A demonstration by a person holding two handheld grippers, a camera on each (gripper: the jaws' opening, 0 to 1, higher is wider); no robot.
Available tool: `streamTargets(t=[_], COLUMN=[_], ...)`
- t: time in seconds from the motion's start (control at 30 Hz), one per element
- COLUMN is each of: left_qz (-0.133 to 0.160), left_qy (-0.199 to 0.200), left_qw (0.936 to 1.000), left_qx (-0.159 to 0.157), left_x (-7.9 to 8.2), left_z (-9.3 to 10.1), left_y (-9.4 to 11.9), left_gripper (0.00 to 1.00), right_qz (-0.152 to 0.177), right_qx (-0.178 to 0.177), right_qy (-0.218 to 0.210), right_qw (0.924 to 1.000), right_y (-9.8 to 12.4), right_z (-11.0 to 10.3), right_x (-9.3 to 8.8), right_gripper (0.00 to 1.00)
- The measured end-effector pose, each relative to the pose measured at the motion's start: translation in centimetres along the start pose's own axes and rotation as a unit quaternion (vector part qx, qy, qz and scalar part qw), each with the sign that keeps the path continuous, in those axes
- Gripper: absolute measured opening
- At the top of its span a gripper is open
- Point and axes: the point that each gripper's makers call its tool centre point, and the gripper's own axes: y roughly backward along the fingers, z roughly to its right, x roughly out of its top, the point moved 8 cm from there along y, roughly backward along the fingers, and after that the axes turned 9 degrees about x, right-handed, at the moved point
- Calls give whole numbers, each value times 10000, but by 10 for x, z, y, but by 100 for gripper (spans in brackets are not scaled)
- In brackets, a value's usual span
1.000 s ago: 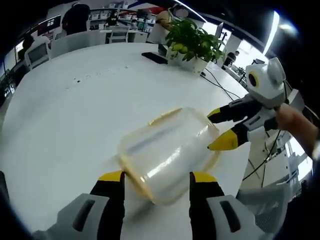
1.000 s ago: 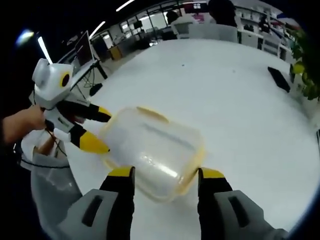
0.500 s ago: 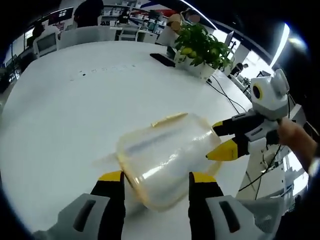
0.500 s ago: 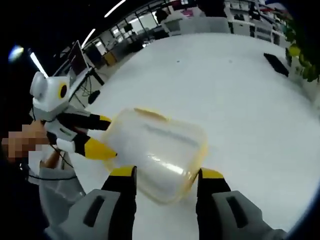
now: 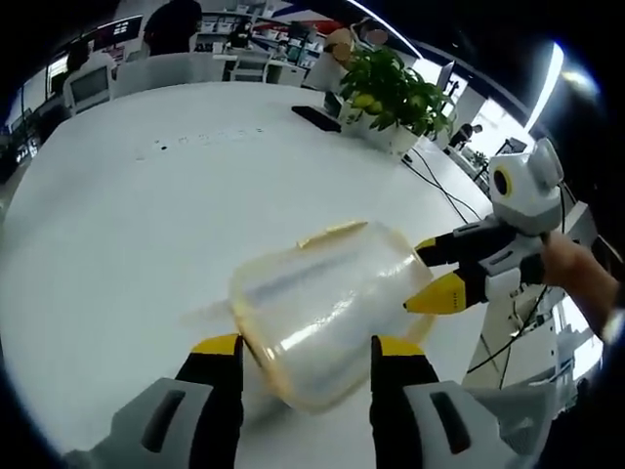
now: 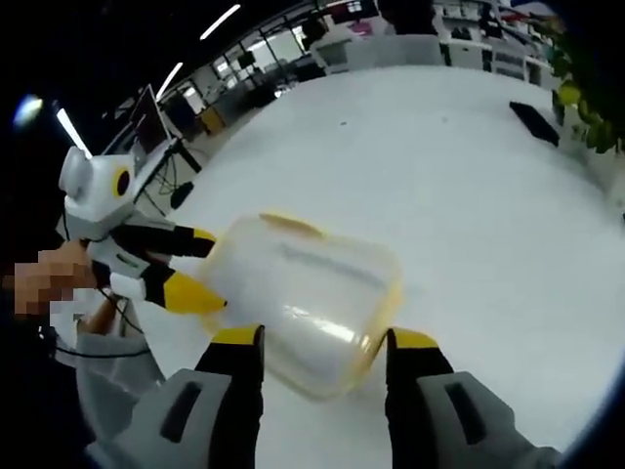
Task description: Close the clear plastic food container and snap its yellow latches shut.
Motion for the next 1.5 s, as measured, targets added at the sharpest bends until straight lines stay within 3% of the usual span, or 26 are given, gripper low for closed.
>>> streamTargets(t=[0.27,0.83,1.07,1.5], left_qz=[59,306,565,660], left_qy=[-97,-708,-1066,-1714], left_qw=[9999,9970,9927,9826], left_qx=[36,-41,21,-261], left_x=[1,12,25,34], left_z=[0,-7,-9,-3], left_y=[3,20,27,32], left_gripper=[47,41,41,36], right_qz=[54,-106,-227,-450], right_qx=[30,-11,62,286], right_qy=[65,899,1323,2069], right_qw=[10000,9959,9909,9769], right_y=[1,22,25,26], right_z=[2,4,1,-3], right_x=[1,10,15,31], right_gripper=[47,44,41,33])
